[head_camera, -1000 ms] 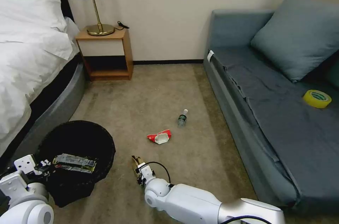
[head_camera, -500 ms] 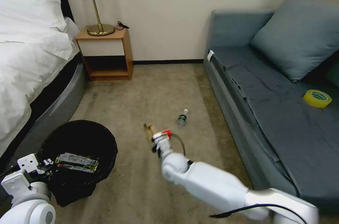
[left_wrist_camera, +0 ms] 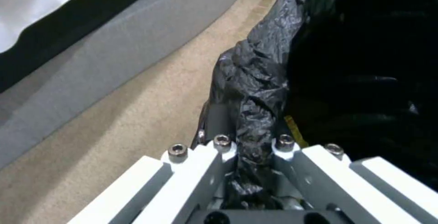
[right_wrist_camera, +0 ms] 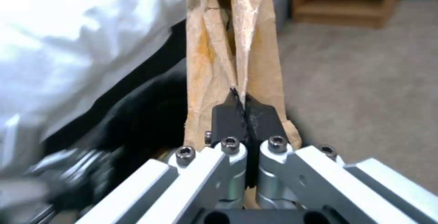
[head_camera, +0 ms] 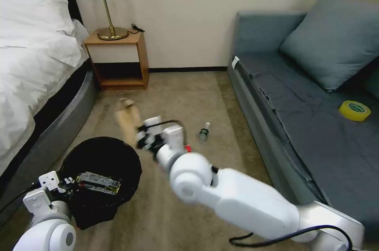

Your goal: Pick up the trash bin, then pick up the garbage on the floor and place it into the trash bin.

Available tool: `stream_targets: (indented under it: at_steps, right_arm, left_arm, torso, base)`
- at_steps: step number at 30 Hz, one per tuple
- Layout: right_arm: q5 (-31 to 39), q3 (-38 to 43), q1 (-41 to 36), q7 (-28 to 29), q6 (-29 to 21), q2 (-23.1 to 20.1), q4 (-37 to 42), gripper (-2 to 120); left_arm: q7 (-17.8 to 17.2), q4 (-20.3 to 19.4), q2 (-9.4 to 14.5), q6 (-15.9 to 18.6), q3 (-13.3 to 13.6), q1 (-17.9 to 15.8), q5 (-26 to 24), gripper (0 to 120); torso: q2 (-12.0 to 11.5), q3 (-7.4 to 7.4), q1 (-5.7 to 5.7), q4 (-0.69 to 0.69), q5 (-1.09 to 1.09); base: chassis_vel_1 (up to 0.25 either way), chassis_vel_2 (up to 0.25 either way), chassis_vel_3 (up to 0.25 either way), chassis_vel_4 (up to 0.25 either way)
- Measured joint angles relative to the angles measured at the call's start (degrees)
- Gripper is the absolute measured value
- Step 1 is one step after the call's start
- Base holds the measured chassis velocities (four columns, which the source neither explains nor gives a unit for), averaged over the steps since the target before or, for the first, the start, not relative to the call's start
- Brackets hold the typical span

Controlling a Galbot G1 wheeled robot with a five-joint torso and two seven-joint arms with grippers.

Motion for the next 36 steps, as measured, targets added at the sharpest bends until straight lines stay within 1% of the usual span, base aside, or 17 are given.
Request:
stream_targets:
  at_steps: [6, 11, 14, 15, 17, 19, 23, 24, 26, 27, 28, 29, 31, 33, 34, 35, 36]
  right_arm:
    - [-2.12, -7.02, -0.45, 0.22, 0.43, 2.75, -5.17, 0]
    - [-3.75, -9.06, -1.14, 0.59, 0.26, 3.32, -6.9, 1]
    - [-4.26, -8.94, -1.13, 0.59, 0.22, 2.98, -6.9, 10]
    - [-4.26, -8.94, -1.13, 0.59, 0.22, 2.98, -6.9, 10]
    - [-4.74, -7.96, -1.02, 0.21, 0.22, 2.54, -6.4, 22]
    - [-4.89, -7.52, -1.02, -0.05, 0.23, 2.36, -6.08, 25]
    - [-6.09, -5.77, -1.37, -0.47, 0.74, 1.62, -5.07, 44]
    - [-6.09, -5.77, -1.37, -0.47, 0.74, 1.62, -5.07, 44]
    - [-8.04, -1.12, -2.08, -1.43, 1.52, 0.04, -2.77, 54]
    - [-8.25, -0.6, -2.18, -1.58, 1.62, -0.15, -2.54, 54]
    - [-11.33, 5.64, -3.48, -3.71, 2.92, -2.63, -0.02, 62]
    - [-11.33, 5.64, -3.48, -3.71, 2.92, -2.63, -0.02, 62]
    - [-17.15, 13.3, -5.52, -6.84, 6.38, -7.84, 2.87, 73]
    - [-22.09, 18.41, -7.77, -8.69, 9.0, -12.7, 5.33, 80]
    - [-22.09, 18.41, -7.77, -8.69, 9.0, -12.7, 5.33, 80]
    - [-25.87, 23.0, -10.46, -10.05, 10.43, -15.6, 7.51, 88]
    - [-28.44, 26.4, -13.16, -10.88, 10.97, -17.26, 9.36, 90]
  left_arm:
    - [-0.07, -0.45, -0.7, 0.01, 0.74, 0.07, 0.57, 2]
    - [-0.07, -0.69, -1.09, 0.01, 1.07, 0.13, 0.95, 2]
    - [-0.08, -0.75, -1.15, 0.0, 1.19, 0.13, 1.03, 2]
    - [-0.08, -0.75, -1.15, 0.0, 1.19, 0.13, 1.03, 2]
    - [-0.11, -0.75, -1.3, 0.0, 1.44, 0.05, 1.23, 2]
    - [-0.11, -0.76, -1.35, 0.0, 1.61, 0.02, 1.29, 2]
    - [-0.1, -0.75, -1.38, -0.04, 1.86, -0.05, 1.43, 2]
    - [-0.1, -0.75, -1.38, -0.04, 1.86, -0.05, 1.43, 2]
    - [-0.12, -0.75, -1.17, -0.05, 1.86, -0.05, 1.32, 2]
    - [-0.13, -0.75, -1.14, -0.05, 1.85, -0.06, 1.31, 2]
    - [-0.13, -0.62, -0.96, -0.15, 1.72, -0.29, 1.09, 2]
    - [-0.13, -0.62, -0.96, -0.15, 1.72, -0.29, 1.09, 2]
    - [-0.12, -0.57, -0.89, -0.2, 1.45, -0.6, 0.94, 2]
    - [-0.14, -0.55, -0.79, -0.27, 1.1, -0.8, 0.94, 2]
    - [-0.14, -0.55, -0.79, -0.27, 1.1, -0.8, 0.94, 2]
    - [-0.11, -0.51, -0.67, -0.35, 0.89, -0.88, 0.93, 2]
    - [-0.07, -0.43, -0.55, -0.42, 0.79, -0.9, 0.91, 2]
  torso:
    - [0.0, 0.0, 0.0, 0.0, 0.0]
    - [0.0, 0.0, 0.0, 0.0, 0.0]
    - [0.0, 0.0, 0.0, 0.0, 0.0]
    - [0.0, 0.0, 0.0, 0.0, 0.0]
    - [0.0, 0.0, 0.0, 0.0, 0.0]
    - [0.0, 0.0, 0.0, 0.0, 0.0]
    - [0.0, 0.0, 0.0, 0.0, 0.01]
    - [0.0, 0.0, 0.0, 0.0, 0.01]
    - [-0.01, 0.0, 0.0, 0.01, 0.01]
    - [-0.01, 0.0, 0.0, 0.01, 0.01]
    - [-0.01, 0.0, 0.0, 0.0, 0.02]
    - [-0.01, 0.0, 0.0, 0.0, 0.02]
    - [-0.01, 0.0, 0.0, 0.0, 0.02]
    - [-0.01, 0.0, 0.0, -0.03, 0.03]
    - [-0.01, 0.0, 0.0, -0.03, 0.03]
    - [-0.01, 0.0, 0.0, -0.03, 0.04]
    - [-0.01, 0.0, 0.0, -0.02, 0.03]
  base:
    - [0.0, 0.0, 0.0, 0.0]
    - [0.0, 0.0, 0.0, 0.0]
    - [0.0, 0.0, 0.0, 0.0]
    - [0.0, 0.0, 0.0, 0.0]
    - [0.0, 0.0, 0.0, 0.0]
    - [0.0, 0.0, 0.0, 0.0]
    - [0.0, 0.0, 0.0, 0.0]
    - [0.0, 0.0, 0.0, 0.0]
    - [0.0, 0.0, 0.0, 0.0]
    - [0.0, 0.0, 0.0, 0.0]
    - [0.0, 0.0, 0.0, 0.0]
    - [0.0, 0.0, 0.0, 0.0]
    - [0.0, 0.0, 0.0, 0.0]
    - [0.0, 0.0, 0.0, 0.0]
    - [0.0, 0.0, 0.0, 0.0]
    - [0.0, 0.0, 0.0, 0.0]
    - [0.0, 0.0, 0.0, 0.0]
